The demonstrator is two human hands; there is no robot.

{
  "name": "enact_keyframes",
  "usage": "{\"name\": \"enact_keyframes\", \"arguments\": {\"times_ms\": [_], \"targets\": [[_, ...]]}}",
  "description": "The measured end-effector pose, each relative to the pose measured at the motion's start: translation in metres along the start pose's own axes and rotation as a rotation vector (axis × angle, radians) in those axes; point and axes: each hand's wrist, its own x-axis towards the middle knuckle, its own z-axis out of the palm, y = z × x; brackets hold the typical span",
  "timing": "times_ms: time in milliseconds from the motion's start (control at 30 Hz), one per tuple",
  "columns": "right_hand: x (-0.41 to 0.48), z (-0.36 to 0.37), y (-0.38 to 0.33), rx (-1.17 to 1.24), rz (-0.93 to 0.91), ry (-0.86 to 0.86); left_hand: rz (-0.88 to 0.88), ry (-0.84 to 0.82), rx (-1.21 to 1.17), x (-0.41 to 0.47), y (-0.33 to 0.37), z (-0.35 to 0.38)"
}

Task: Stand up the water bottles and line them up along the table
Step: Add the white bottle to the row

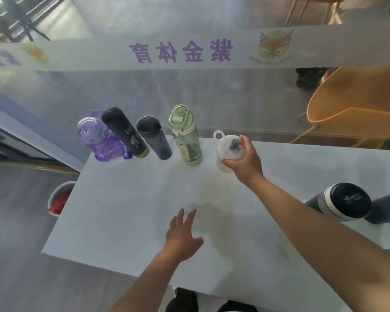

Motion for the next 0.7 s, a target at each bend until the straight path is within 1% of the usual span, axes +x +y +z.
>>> {"name": "enact_keyframes", "arguments": {"times_ms": [100, 267, 433, 700], "targets": [[0.016, 0.008, -0.005, -0.009, -0.008, -0.017, -0.031, -0.026, 0.035, 0.001, -0.016, 0.01], [0.022, 0.018, -0.002, -0.025, 0.017, -0.011, -0.03, -0.045, 0.051, 0.001, -0.033, 0.02], [0.021, 0.024, 0.002, -0.046, 0.01, -0.013, -0.022, -0.05, 0.098, 0.002, -0.034, 0.024], [0.024, 0.022, 0.005, -0.078, 0.009, 0.011, -0.017, -0.072, 0.082, 0.003, -0.034, 0.02]]}}
